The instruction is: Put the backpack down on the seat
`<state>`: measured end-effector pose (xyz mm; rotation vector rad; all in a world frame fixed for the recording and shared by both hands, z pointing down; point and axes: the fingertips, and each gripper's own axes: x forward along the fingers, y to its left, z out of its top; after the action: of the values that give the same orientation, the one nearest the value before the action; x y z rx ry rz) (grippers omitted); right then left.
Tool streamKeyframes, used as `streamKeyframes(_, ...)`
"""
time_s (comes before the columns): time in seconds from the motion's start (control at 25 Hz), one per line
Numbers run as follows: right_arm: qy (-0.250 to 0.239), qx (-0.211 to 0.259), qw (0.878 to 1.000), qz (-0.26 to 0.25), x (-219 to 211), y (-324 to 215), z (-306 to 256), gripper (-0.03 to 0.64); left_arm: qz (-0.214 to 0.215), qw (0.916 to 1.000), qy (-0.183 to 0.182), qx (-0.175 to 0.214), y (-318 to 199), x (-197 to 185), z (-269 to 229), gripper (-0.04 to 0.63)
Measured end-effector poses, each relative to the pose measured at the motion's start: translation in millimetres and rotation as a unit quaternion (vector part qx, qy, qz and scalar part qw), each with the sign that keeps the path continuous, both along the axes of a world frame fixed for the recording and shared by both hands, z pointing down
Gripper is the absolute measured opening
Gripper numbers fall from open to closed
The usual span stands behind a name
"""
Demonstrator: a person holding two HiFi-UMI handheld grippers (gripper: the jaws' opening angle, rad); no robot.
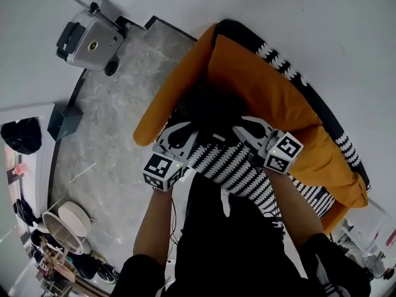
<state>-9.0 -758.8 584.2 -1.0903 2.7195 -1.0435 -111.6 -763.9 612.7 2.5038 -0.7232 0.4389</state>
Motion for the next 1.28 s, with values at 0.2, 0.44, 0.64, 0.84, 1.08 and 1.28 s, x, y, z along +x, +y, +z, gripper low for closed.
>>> streamKeyframes(0.2, 0.002, 0.001, 1.000, 0.009, 2, -19, 9, 0.037, 0.009, 1.0000, 0.001, -0.001, -19, 2, 9, 0.037)
streamKeyframes(0.44, 0.030, 0.009, 0.999, 0.019, 7, -44, 17, 0.037, 0.008, 1.0000, -0.001, -0.002, -46, 8, 14, 0.037)
streamKeyframes(0.64, 0.064, 0.019, 0.997, 0.027, 14, -66, 25, 0.037, 0.017, 0.9998, -0.008, -0.011, -67, 16, 20, 0.037)
streamKeyframes(0.84, 0.089, 0.013, 0.995, 0.048, 20, -87, 34, 0.038, 0.022, 0.9993, -0.020, -0.021, -88, 21, 28, 0.037)
streamKeyframes(1.08, 0.115, 0.010, 0.991, 0.065, 32, -113, 48, 0.038, 0.026, 0.9988, -0.030, -0.028, -112, 33, 37, 0.037)
streamKeyframes(1.28, 0.132, 0.013, 0.989, 0.070, 40, -121, 55, 0.038, 0.026, 0.9985, -0.038, -0.028, -121, 42, 43, 0.037)
